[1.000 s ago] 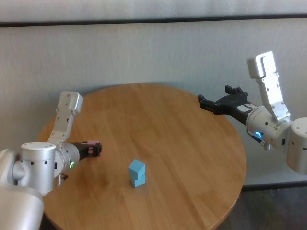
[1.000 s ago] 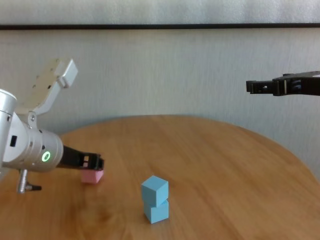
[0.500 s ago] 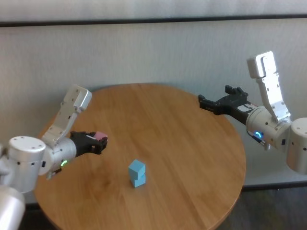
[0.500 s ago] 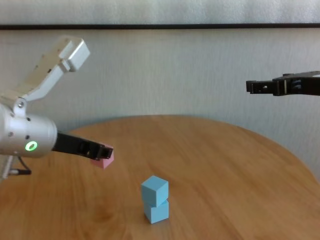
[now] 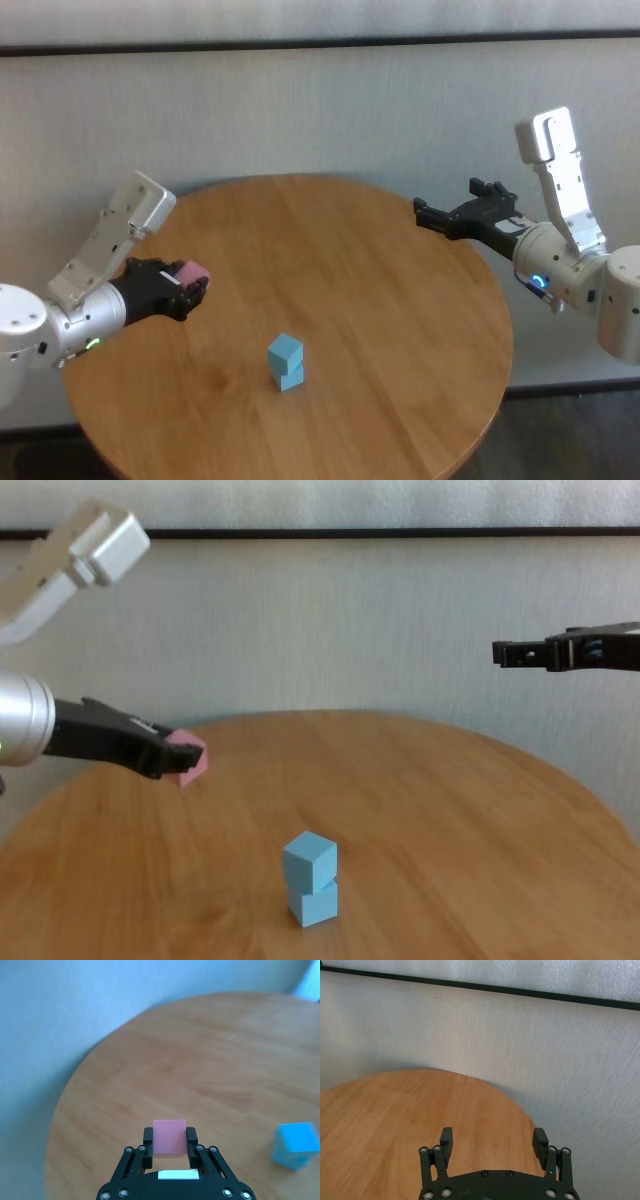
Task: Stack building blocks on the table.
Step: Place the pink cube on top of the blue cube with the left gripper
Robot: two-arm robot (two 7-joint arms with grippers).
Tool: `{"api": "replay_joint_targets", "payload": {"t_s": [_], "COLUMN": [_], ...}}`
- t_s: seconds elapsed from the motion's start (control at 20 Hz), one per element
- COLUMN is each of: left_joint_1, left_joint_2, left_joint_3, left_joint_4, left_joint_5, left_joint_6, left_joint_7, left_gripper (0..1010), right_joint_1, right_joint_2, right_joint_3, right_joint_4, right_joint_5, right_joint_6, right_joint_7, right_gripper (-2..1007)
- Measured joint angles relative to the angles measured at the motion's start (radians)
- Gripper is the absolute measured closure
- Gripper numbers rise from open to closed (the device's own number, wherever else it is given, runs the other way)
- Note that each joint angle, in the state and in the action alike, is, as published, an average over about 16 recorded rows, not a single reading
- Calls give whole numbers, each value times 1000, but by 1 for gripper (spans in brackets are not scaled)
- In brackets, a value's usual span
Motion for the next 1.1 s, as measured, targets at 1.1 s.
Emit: {"api": "replay_joint_targets", "payload": {"t_s": [1.1], "left_joint_1": [39], "left_joint_2": [87], "left_joint_3": [118], "left_joint_4": [-139], "left_joint_5": [-99], "left_joint_6": [-70], "left_joint_7": [-183], "left_gripper": [618], "right_joint_1": [0], "right_joint_2": [0], "right_joint_3": [0], "right_joint_4": [0], "right_joint_5": [0], "right_joint_6": [0], "right_joint_7": [0], "right_gripper": [0]}}
